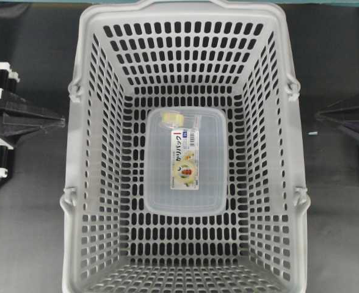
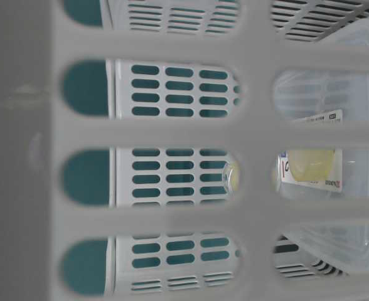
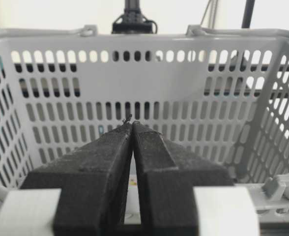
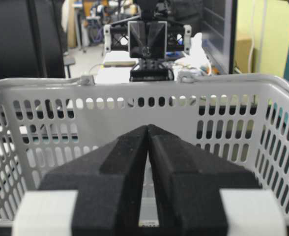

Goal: Pick up the cellophane tape from the shopping basket with the left arm.
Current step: 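Move the left gripper over the basket toward the clear tape roll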

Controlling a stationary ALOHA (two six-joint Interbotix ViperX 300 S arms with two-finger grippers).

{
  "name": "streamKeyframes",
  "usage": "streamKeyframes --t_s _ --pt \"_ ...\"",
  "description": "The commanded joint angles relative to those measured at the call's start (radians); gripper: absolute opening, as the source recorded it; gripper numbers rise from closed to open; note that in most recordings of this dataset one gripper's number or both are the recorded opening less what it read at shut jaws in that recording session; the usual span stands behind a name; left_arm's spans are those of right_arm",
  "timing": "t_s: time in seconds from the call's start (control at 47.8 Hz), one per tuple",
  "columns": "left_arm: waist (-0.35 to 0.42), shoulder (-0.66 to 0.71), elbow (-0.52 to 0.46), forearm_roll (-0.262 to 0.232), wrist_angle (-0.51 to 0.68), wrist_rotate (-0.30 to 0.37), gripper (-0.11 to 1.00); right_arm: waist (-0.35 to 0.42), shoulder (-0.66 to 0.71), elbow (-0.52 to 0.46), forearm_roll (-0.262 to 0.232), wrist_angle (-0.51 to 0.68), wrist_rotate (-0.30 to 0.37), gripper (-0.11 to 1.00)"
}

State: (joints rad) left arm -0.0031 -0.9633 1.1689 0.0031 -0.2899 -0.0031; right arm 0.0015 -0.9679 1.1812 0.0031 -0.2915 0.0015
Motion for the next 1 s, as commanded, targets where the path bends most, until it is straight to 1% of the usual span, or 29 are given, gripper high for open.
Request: streamKeyframes --t_s 0.0,0.021,0.063,0.084,0.126,0.209,0.23,0.314,0.377,0.523,0.67,0.921,0.983 --pt "-0.011 0.006 -0.095 0.041 0.069 -0.005 0.06 -0.008 0.006 -0.026 0.005 -0.012 0.006 0.01" --pt "-0.011 0.006 -0.114 0.041 0.097 -0.005 0.06 -0.008 0.005 -0.028 0.008 -0.014 0.006 0.01" --pt "-0.011 0.015 -0.163 0.041 0.169 -0.005 0.01 -0.008 0.005 -0.029 0.014 -0.012 0.008 0.06" --pt "-0.012 0.02 -0.183 0.041 0.201 -0.005 0.0 -0.008 0.005 -0.031 0.015 -0.014 0.009 0.06" --pt "-0.014 0.029 -0.224 0.041 0.265 -0.006 0.0 -0.008 0.005 -0.032 0.02 -0.014 0.015 0.0" --pt "-0.021 0.061 -0.308 0.041 0.382 -0.008 0.0 -0.008 0.005 -0.041 0.021 -0.014 0.041 -0.01" --pt "-0.021 0.078 -0.342 0.043 0.425 -0.009 0.0 -0.008 0.006 -0.044 0.021 -0.009 0.049 -0.01" --pt "-0.028 0.129 -0.434 0.041 0.522 -0.011 0.0 -0.008 0.006 -0.057 0.021 0.002 0.069 -0.01" --pt "-0.035 0.181 -0.506 0.043 0.603 -0.009 0.0 -0.008 0.006 -0.061 0.021 0.014 0.071 -0.01" --pt "-0.037 0.302 -0.63 0.041 0.765 -0.005 0.0 -0.009 0.006 -0.072 0.02 0.049 0.067 -0.01" --pt "-0.037 0.443 -0.735 0.043 0.891 -0.003 0.0 -0.011 0.006 -0.078 0.017 0.106 0.066 0.0" --pt "-0.051 0.655 -0.91 0.043 1.022 -0.003 0.0 -0.011 0.006 -0.084 0.015 0.153 0.064 0.0" --pt "-0.051 0.696 -0.95 0.043 1.057 -0.003 0.0 -0.011 0.005 -0.084 0.014 0.173 0.064 0.04"
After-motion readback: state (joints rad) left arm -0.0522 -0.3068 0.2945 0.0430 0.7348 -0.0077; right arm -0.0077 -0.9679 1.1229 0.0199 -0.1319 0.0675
